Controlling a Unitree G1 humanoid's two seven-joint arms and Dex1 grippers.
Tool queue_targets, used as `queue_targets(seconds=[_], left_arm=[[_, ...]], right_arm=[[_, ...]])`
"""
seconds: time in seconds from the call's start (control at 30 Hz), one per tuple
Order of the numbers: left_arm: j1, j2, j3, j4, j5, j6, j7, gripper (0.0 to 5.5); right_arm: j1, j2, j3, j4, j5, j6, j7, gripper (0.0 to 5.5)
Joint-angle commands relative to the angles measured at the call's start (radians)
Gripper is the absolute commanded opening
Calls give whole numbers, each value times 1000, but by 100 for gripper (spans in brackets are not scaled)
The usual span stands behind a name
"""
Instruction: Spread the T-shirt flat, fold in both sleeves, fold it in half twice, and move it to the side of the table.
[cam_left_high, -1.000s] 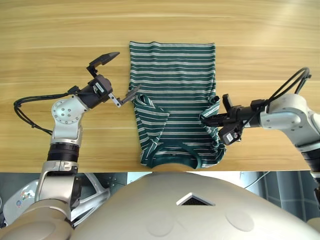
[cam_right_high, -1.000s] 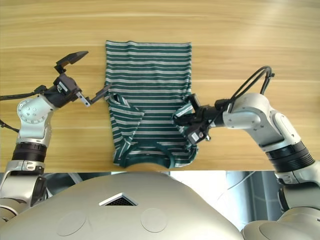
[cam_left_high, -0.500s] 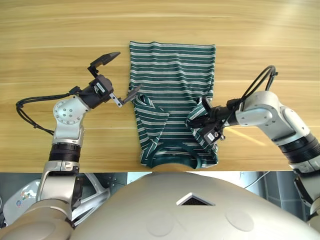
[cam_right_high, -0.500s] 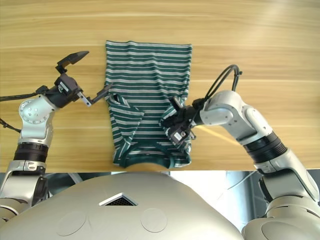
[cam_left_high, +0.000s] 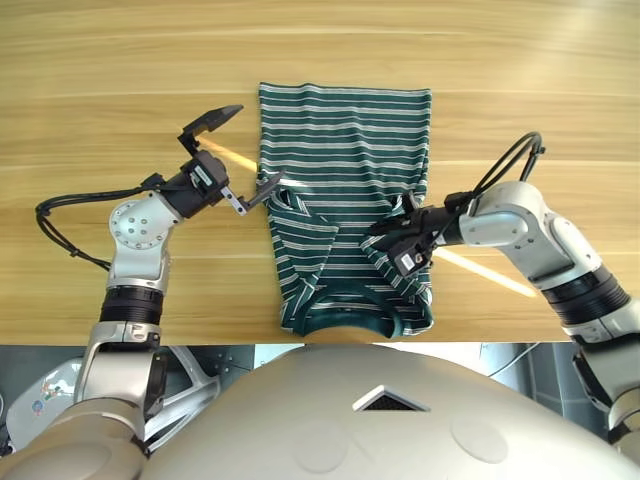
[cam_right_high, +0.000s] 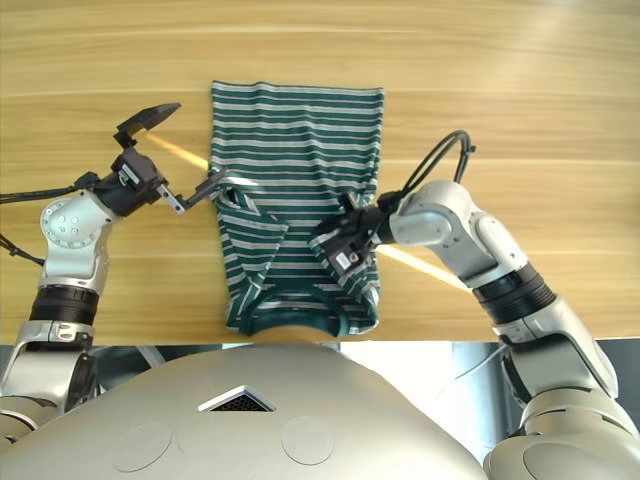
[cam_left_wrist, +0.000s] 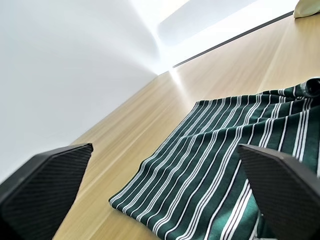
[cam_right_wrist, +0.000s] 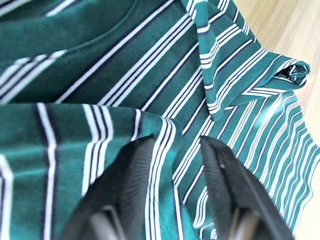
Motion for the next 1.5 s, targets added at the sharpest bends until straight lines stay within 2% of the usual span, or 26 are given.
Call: queue_targets(seconds=[0.03, 0.2, 0.3, 0.37, 0.43, 0.5, 0.57, 0.67, 1.07, 1.5], left_arm=[[-14, 2, -6, 10, -3, -6, -11, 540], [-12, -15, -29, 4, -3, 3, -25, 540], [48, 15, -77, -74, -52, -11, -119, 540], [116, 122, -58, -178, -161, 2, -247, 540], [164, 249, -9, -219, -239, 22, -365, 540], [210, 350, 30, -219, -279, 32, -460, 540], [263, 427, 52, -192, -252, 32, -511, 540], [339, 455, 46, -165, -160, -12, -513, 540], [351, 274, -147, -201, 179, -106, -281, 540], [404, 372, -286, -218, 239, -138, -262, 540]], right_arm=[[-6, -14, -6, -17, 89, -2, 35, 244], [3, -6, -40, -53, 238, -1, 43, 343], [34, -71, -192, -89, 423, -22, 25, 409], [101, -166, -344, -68, 517, -53, 30, 473], [162, -248, -469, 38, 527, -73, 27, 502], [222, -292, -532, 140, 519, -88, 30, 537], [306, -319, -568, 194, 513, -113, 38, 537], [412, -318, -556, 213, 496, -160, 50, 537], [514, -205, -320, 180, 380, -230, 48, 537], [545, -213, -244, 122, 382, -248, 40, 537]])
